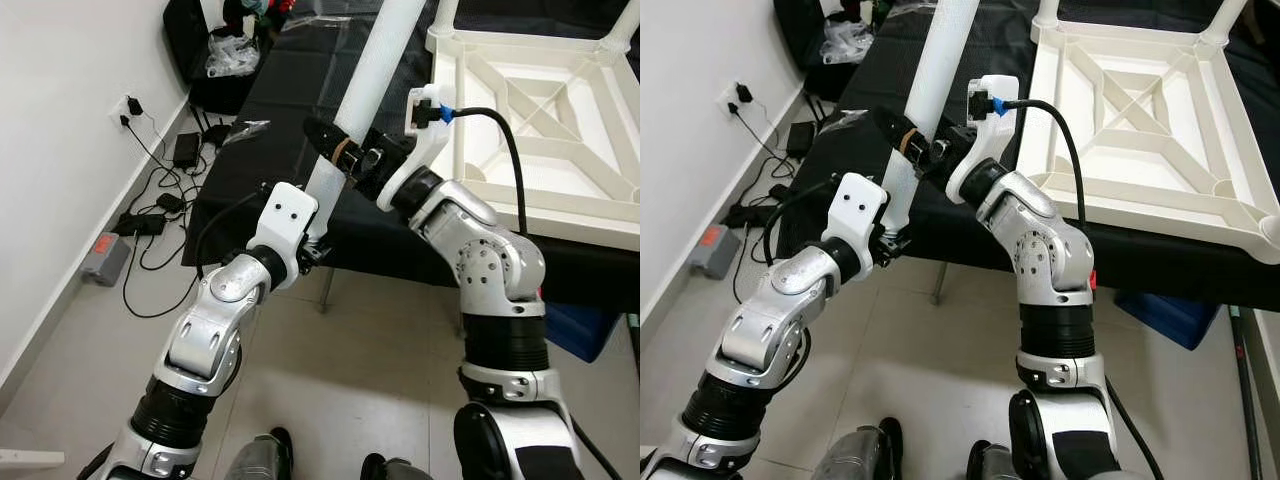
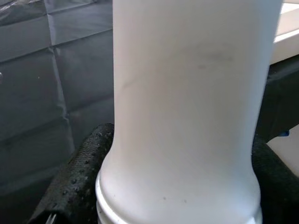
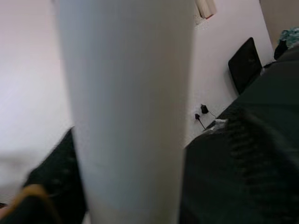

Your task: Building children table

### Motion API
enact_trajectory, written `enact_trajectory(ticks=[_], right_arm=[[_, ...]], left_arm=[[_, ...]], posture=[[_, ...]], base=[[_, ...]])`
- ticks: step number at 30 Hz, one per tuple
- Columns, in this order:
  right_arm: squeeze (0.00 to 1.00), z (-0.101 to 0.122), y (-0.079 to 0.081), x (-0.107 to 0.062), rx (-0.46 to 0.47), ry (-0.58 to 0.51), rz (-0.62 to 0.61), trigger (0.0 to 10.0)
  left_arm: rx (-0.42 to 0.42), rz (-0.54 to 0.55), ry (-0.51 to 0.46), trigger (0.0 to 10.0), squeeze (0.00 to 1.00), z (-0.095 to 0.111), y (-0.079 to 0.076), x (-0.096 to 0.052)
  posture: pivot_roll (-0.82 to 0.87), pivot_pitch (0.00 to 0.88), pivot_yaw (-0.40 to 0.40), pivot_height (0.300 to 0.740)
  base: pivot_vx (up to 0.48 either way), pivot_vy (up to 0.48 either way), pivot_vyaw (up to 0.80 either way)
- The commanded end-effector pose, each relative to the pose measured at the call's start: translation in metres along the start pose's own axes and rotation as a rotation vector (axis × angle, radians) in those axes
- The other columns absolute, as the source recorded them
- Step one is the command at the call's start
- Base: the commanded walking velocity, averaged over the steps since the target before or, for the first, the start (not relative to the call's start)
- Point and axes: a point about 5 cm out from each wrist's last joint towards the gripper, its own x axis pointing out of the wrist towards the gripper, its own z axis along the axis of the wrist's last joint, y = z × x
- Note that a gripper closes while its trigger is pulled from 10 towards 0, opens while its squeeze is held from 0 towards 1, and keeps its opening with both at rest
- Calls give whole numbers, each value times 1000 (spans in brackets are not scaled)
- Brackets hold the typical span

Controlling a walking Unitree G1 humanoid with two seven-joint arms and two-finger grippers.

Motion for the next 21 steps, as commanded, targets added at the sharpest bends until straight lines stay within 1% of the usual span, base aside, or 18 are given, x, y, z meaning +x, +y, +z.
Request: enact_trajectory(ticks=[1, 2, 3, 5, 7, 10, 13, 21], right_arm=[[608, 0, 3, 3, -13, 8, 12, 10000], [608, 1, 2, 3, -15, 8, 11, 10000], [0, 1, 2, 4, -14, 7, 5, 10000], [0, 0, 3, 4, 1, 15, 18, 10000], [0, -1, 7, 3, 8, 41, 53, 10000], [0, -1, 8, 4, 9, 41, 61, 10000], [0, 5, 15, 5, 38, 28, 109, 10000], [0, 6, 21, 6, 42, 25, 148, 10000]], left_arm=[[22, -6, -16, 10000, 0, 1, 0, -5], [22, -8, -17, 10000, 0, 2, 0, -5], [28, -8, -15, 10000, 0, 1, 0, -5], [36, -9, -14, 10000, 0, 1, 0, -5], [65, -19, -8, 10000, 0, -1, 0, -7], [63, -20, -5, 10000, 0, -2, 0, -7], [51, -20, 0, 10000, 0, -4, 0, -8], [66, -30, 3, 10000, 0, -6, -1, -8]], posture=[[128, 234, 4, 740], [128, 234, 4, 740], [130, 236, 3, 740], [128, 231, 5, 740], [127, 227, 3, 740], [127, 227, 3, 740], [125, 227, 4, 740], [124, 224, 4, 740]], base=[[0, 0, 0], [0, 0, 0], [0, 0, 0], [0, 0, 0], [0, 0, 0], [0, 0, 0], [0, 0, 0], [0, 0, 0]])
